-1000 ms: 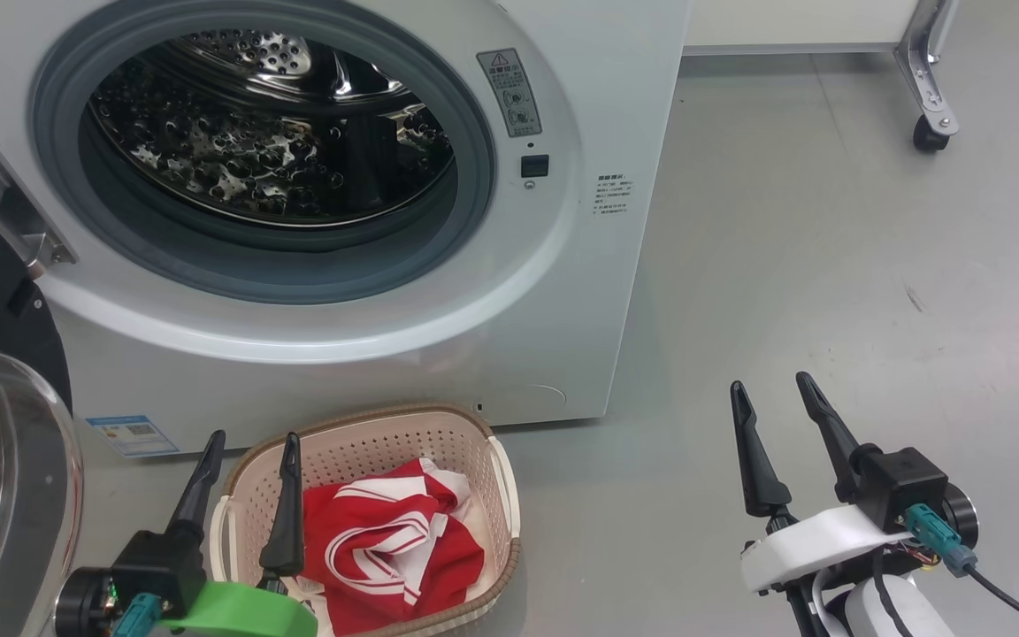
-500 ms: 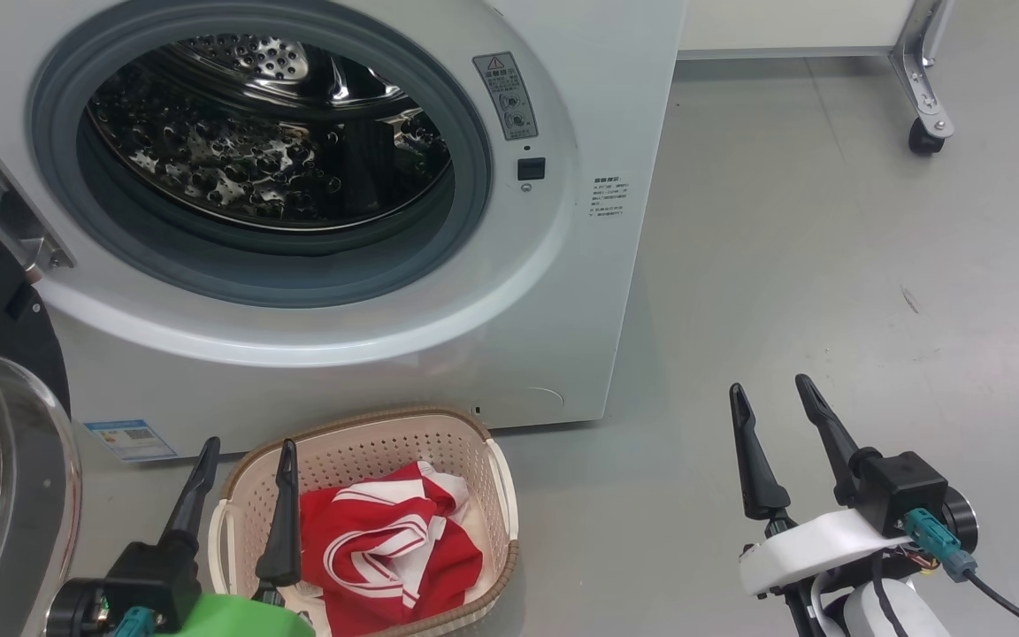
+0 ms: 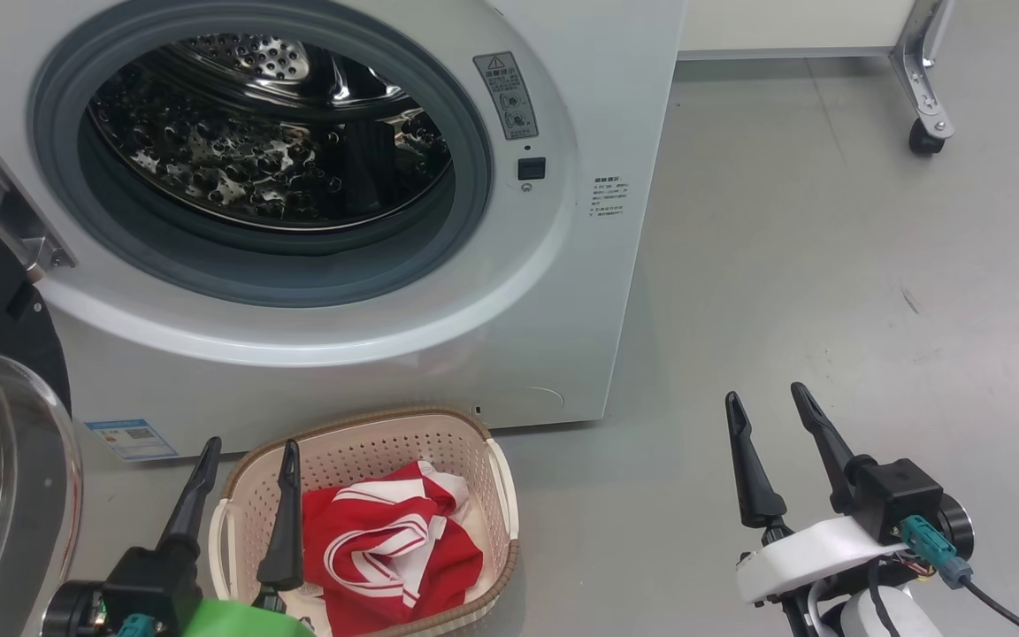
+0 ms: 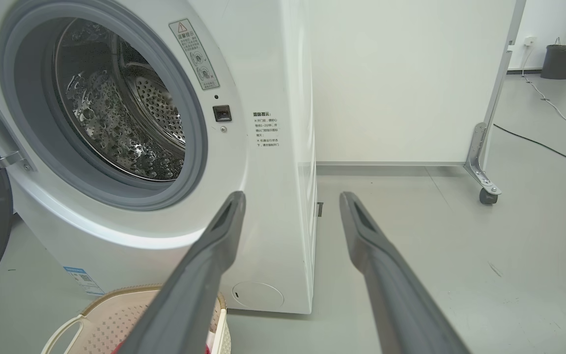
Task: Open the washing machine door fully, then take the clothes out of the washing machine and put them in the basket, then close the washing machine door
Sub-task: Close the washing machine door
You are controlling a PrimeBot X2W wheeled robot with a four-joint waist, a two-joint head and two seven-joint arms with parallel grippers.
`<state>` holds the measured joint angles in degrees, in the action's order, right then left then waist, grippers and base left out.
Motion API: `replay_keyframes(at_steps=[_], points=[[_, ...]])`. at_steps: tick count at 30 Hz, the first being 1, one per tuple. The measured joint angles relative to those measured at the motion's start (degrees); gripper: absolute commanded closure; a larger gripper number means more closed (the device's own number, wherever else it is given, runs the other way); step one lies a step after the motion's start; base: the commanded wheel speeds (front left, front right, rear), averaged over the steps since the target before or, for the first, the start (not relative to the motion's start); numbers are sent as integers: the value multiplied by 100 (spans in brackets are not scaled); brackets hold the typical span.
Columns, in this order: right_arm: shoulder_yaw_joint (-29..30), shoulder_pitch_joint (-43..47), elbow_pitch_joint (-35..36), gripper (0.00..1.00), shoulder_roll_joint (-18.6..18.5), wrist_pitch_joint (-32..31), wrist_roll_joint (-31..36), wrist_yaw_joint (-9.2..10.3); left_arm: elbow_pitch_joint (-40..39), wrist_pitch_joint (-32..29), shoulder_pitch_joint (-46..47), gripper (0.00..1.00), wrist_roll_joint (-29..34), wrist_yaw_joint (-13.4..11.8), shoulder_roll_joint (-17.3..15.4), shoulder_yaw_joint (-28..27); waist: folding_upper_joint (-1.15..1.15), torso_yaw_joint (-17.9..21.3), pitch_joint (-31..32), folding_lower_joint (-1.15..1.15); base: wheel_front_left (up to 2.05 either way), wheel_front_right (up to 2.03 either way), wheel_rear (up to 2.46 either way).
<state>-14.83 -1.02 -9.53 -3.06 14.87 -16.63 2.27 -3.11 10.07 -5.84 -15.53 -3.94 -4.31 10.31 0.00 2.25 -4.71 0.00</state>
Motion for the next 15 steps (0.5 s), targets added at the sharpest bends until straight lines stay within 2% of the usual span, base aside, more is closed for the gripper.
replay_keyframes(at_steps=[15], points=[[-8, 3, 8, 0, 5, 0, -1, 38, -293, -170, -125, 0, 45, -37, -5, 59, 0, 0, 40, 0, -68, 68, 0]])
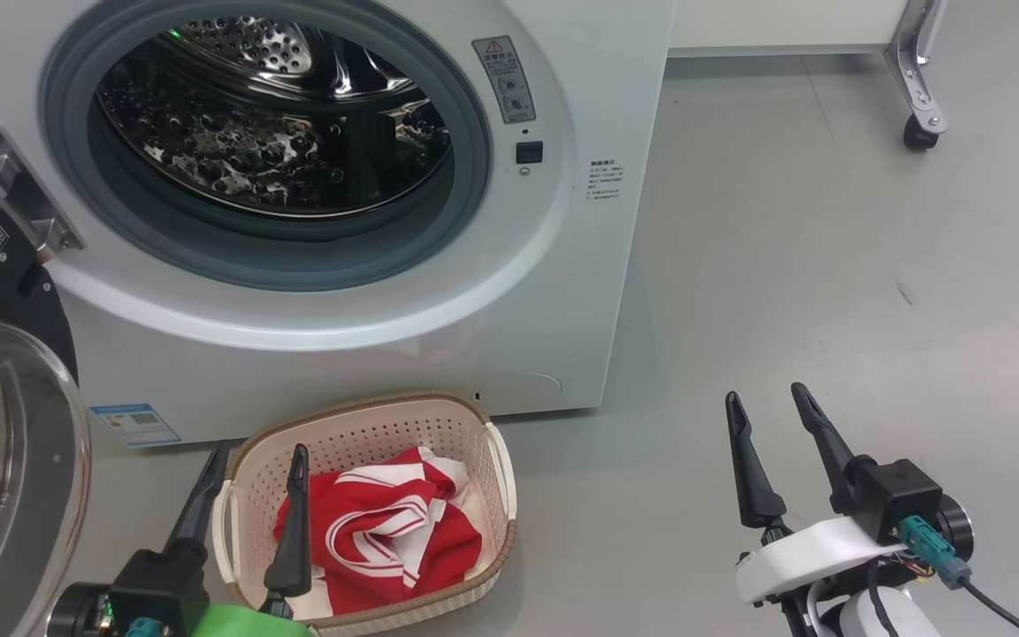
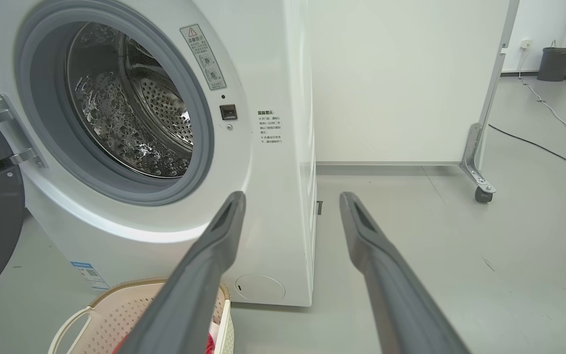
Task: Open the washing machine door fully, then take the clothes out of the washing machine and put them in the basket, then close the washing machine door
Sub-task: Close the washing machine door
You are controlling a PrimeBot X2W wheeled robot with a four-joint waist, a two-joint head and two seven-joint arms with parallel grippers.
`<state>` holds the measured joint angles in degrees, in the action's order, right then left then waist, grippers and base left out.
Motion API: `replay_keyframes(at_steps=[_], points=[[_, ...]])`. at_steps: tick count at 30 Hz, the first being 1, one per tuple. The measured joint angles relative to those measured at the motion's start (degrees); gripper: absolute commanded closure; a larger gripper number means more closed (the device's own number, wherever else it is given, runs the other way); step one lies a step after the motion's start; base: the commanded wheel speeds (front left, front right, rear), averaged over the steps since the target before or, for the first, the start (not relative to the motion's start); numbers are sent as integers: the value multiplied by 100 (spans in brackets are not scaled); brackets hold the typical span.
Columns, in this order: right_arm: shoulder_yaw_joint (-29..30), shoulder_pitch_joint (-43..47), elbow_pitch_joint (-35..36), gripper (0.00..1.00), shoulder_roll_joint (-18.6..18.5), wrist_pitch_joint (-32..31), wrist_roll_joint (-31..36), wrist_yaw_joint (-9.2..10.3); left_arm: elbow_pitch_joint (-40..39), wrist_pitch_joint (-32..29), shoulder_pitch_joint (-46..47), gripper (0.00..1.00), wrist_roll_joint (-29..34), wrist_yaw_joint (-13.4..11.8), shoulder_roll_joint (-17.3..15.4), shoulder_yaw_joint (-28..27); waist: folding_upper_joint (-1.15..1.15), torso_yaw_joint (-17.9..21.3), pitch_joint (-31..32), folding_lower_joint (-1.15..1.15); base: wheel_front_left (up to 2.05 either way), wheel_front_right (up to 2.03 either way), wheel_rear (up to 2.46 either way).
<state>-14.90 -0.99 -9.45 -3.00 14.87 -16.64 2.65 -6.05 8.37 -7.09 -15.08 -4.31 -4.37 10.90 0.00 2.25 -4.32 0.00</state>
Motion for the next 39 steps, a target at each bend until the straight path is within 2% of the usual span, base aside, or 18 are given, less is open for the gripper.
replay_keyframes(at_steps=[21, 39], points=[[-33, 33, -13, 0, 3, 0, -1, 0, -182, -132, -67, 0, -1, -1, -2, 48, 0, -43, 116, 0, -97, 97, 0], [-33, 41, -12, 0, 11, 0, -14, 3, -261, -233, -171, 0, -4, -53, -5, 9, 0, -47, 138, 0, -22, 22, 0]])
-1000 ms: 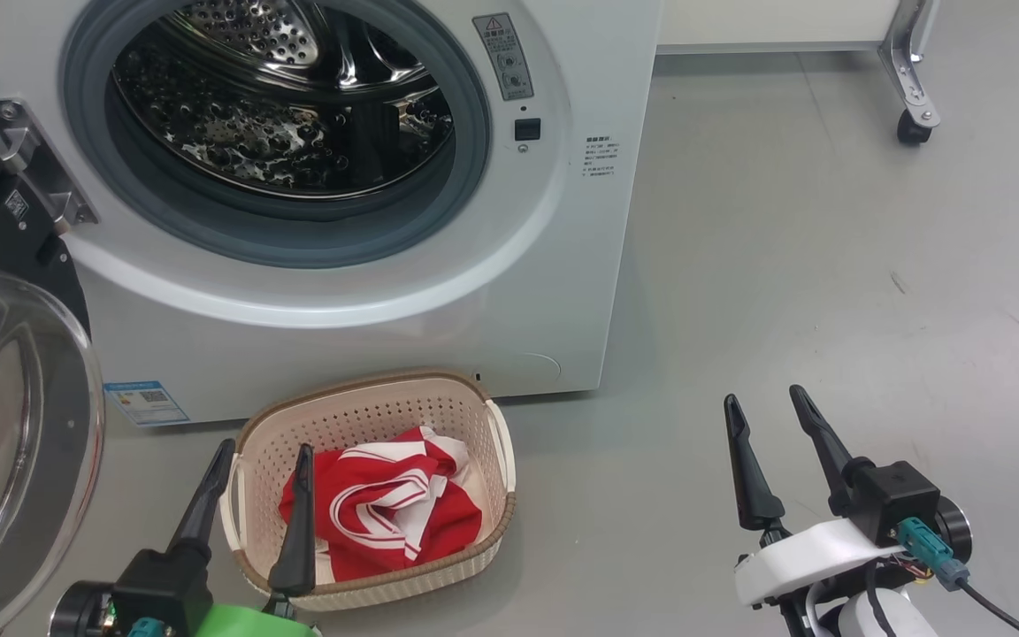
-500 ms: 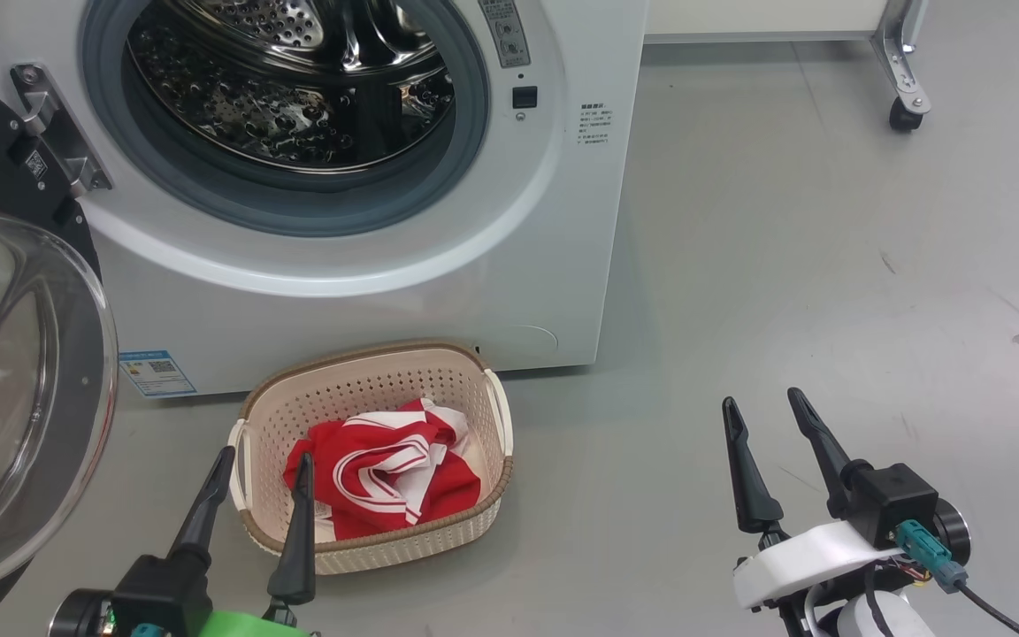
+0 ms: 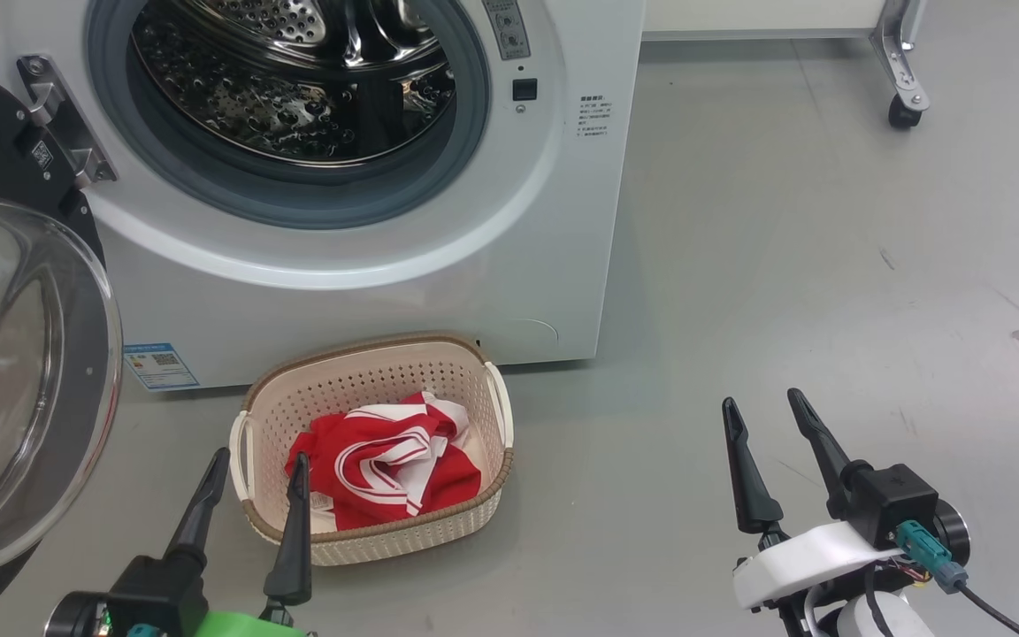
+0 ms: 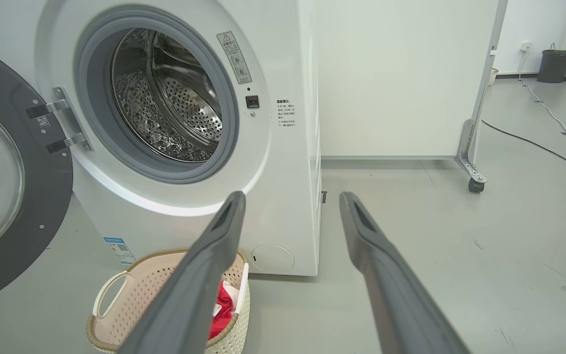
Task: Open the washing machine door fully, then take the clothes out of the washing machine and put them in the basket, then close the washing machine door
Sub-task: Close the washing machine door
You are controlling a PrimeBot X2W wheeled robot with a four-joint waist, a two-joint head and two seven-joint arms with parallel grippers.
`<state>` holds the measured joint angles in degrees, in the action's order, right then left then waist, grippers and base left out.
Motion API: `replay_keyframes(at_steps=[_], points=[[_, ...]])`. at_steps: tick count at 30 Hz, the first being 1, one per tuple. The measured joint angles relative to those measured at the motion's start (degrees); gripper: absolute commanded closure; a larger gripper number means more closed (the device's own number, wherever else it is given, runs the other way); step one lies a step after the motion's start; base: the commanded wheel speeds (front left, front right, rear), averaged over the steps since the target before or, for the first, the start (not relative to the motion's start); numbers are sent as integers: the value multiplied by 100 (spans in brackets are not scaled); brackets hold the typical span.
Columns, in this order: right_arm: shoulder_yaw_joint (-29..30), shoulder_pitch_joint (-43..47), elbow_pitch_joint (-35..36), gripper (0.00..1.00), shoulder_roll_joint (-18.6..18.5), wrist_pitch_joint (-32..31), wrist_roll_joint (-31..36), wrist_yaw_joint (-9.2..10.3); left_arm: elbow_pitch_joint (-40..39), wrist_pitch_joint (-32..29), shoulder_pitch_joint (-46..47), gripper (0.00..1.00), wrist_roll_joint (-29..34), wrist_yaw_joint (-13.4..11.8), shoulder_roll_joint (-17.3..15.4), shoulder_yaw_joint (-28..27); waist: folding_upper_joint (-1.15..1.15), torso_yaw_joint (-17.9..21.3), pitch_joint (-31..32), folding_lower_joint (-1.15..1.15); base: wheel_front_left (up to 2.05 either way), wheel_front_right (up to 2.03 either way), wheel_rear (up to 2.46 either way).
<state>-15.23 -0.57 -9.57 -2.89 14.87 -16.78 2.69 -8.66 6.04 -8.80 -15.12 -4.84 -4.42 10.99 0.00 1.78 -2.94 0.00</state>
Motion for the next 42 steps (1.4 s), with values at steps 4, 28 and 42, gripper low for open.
replay_keyframes(at_steps=[4, 28, 42], points=[[-4, 1, 0, 0, 0, 0, -3, 0, -3, -15, -2, 0, 0, 0, 0, -3, 0, -15, 4, 0, 0, 0, 0], [59, 83, 49, 0, -116, -1, -3, 53, 37, -59, 5, 0, -12, -49, 2, -25, 0, -582, -22, 0, 0, 0, 0], [-9, 80, 118, 0, -202, -103, 22, 36, 86, 67, 27, 0, -12, -93, 19, -240, 0, -1550, -66, 0, 0, 0, 0]])
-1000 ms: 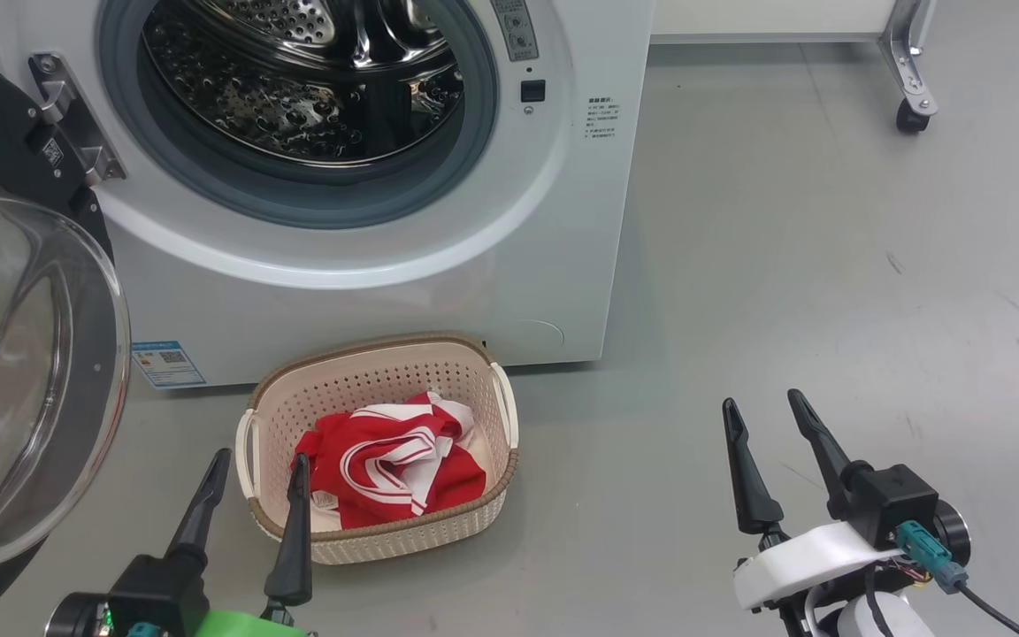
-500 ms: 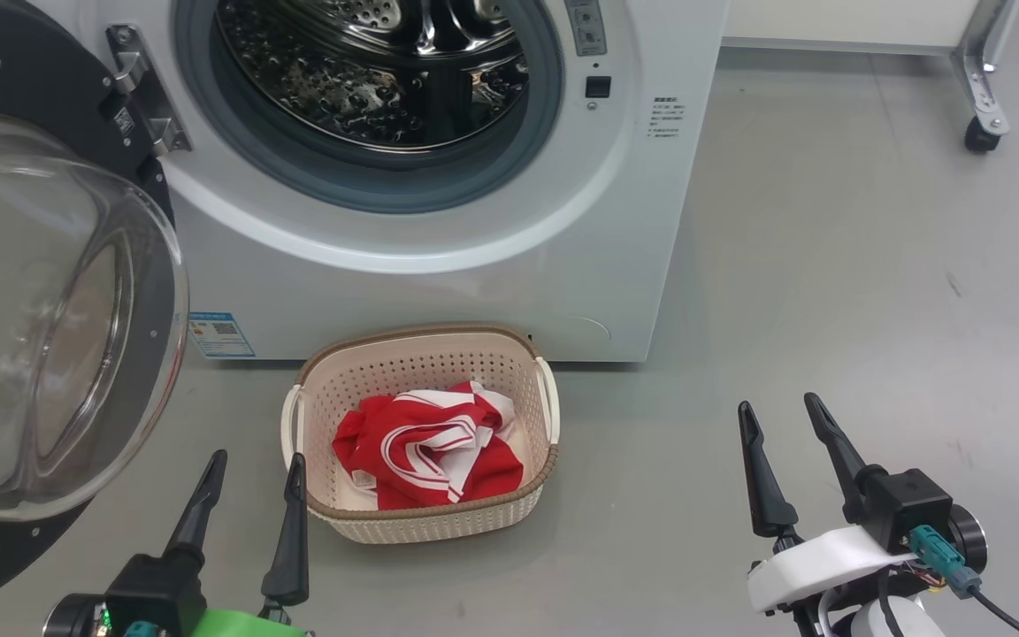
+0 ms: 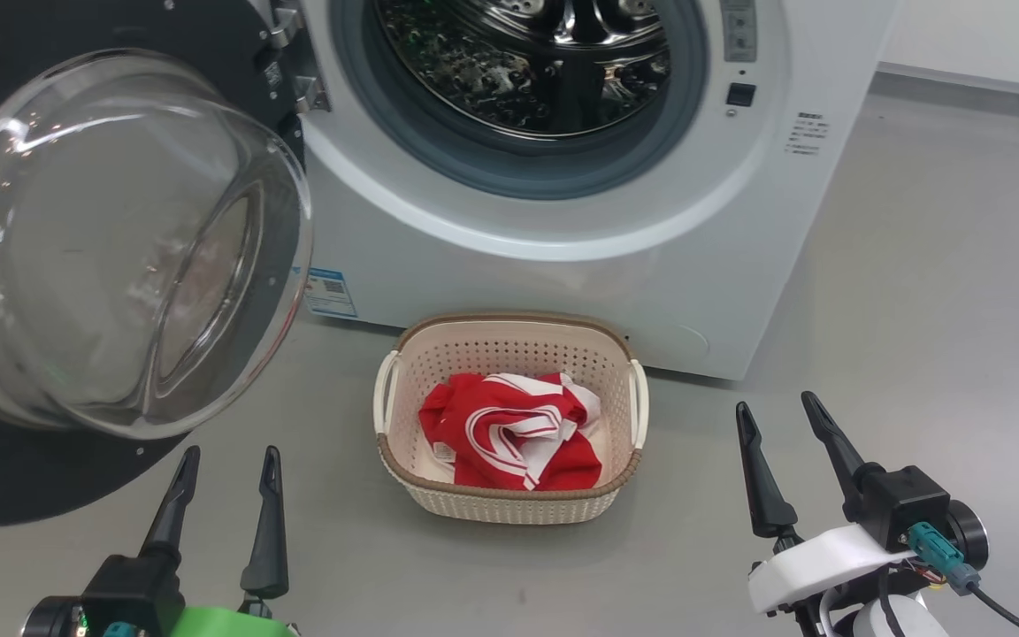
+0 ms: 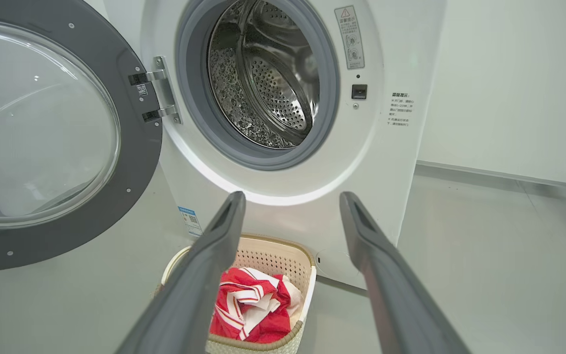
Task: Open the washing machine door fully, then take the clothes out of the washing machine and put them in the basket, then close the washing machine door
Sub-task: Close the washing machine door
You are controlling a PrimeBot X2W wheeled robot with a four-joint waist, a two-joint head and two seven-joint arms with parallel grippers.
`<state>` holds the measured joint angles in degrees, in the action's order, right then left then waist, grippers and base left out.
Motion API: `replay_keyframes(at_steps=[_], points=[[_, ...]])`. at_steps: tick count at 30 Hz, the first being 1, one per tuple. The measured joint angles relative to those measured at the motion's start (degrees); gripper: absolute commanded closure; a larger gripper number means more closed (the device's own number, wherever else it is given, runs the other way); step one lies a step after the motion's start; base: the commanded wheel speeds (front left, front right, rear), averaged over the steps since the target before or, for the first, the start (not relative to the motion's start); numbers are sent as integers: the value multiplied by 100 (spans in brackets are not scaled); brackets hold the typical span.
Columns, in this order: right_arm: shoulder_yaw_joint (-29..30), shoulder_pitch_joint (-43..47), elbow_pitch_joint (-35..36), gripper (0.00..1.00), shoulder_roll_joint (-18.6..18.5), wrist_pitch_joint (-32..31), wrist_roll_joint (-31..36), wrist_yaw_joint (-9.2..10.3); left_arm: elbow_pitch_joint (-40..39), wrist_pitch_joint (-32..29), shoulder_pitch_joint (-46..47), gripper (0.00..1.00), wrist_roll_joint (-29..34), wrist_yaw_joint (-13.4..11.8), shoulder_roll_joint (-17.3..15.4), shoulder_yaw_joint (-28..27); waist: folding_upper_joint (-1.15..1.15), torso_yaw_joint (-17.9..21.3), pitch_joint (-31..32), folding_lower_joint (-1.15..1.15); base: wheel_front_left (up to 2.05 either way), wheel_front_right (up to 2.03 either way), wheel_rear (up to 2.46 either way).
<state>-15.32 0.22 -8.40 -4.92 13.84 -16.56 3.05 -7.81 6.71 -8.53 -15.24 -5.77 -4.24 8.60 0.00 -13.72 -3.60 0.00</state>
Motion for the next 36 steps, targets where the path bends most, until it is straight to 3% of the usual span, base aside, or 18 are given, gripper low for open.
replay_keyframes(at_steps=[11, 17, 34, 35, 36], points=[[-52, 1, -8, 0, -11, -45, 0, -3, 144, 49, 9, 0, 14, -19, 15, -26, 0, -829, 31, 0, 0, 0, 0], [-132, 1, -32, 0, -8, -67, 0, -45, 164, 55, 6, 0, 13, -26, 19, -110, 0, -1093, 79, 0, 0, 0, 0], [-213, 1, -74, 0, 37, -119, 0, -45, 151, 94, -8, 0, -32, -47, 30, -165, 0, -1202, 170, 0, 0, 0, 0], [-213, 1, -74, 0, 37, -119, 0, -46, 148, 94, -8, 6, -32, -47, 30, -164, 0, -1202, 169, 0, 0, 0, 0], [-213, 1, -75, 0, 37, -119, 0, -45, 148, 94, -8, 29, -32, -47, 31, -163, 0, -1202, 169, 0, 0, 0, 0]])
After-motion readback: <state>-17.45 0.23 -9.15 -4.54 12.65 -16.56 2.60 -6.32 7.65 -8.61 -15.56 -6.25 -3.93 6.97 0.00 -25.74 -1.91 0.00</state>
